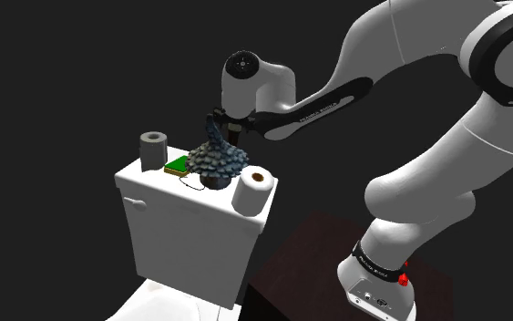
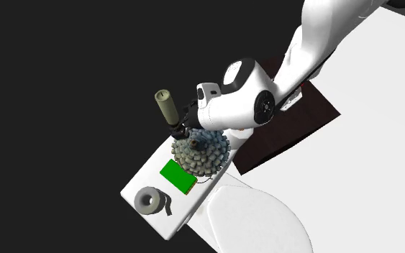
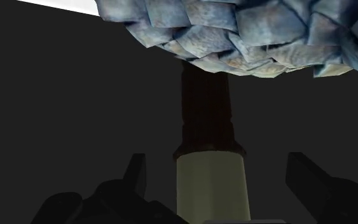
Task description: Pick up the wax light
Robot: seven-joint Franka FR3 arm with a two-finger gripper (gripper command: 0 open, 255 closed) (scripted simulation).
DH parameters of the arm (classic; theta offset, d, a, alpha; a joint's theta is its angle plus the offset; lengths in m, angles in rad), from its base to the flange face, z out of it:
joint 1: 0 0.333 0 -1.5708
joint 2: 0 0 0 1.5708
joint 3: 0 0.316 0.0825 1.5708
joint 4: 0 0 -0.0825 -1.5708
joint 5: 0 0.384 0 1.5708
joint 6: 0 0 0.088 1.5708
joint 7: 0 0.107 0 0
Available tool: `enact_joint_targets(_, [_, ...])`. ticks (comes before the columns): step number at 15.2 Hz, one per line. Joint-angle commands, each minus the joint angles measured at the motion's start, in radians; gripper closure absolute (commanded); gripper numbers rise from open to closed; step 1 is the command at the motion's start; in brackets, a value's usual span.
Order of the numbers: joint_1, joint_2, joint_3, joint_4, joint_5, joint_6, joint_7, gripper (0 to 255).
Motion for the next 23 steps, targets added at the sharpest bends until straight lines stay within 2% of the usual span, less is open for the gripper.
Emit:
enact_joint_targets(1, [-0.014, 0.019, 0.016, -0.005, -0.033, 0.005, 0.033, 0])
enact_joint_targets(2, [-0.014, 0.019, 0.016, -0.005, -0.034, 0.005, 0.033, 0])
enact_joint_targets(3, [-0.014, 0.018, 0.016, -0.005, -0.033, 0.004, 0.033, 255])
enact_joint_targets(12, [-0.014, 0.019, 0.016, -0.005, -0.034, 0.005, 0.033, 255])
enact_joint_targets(23, [0.067, -0.080, -0.079, 0.044, 0.144, -0.049, -0.156, 255])
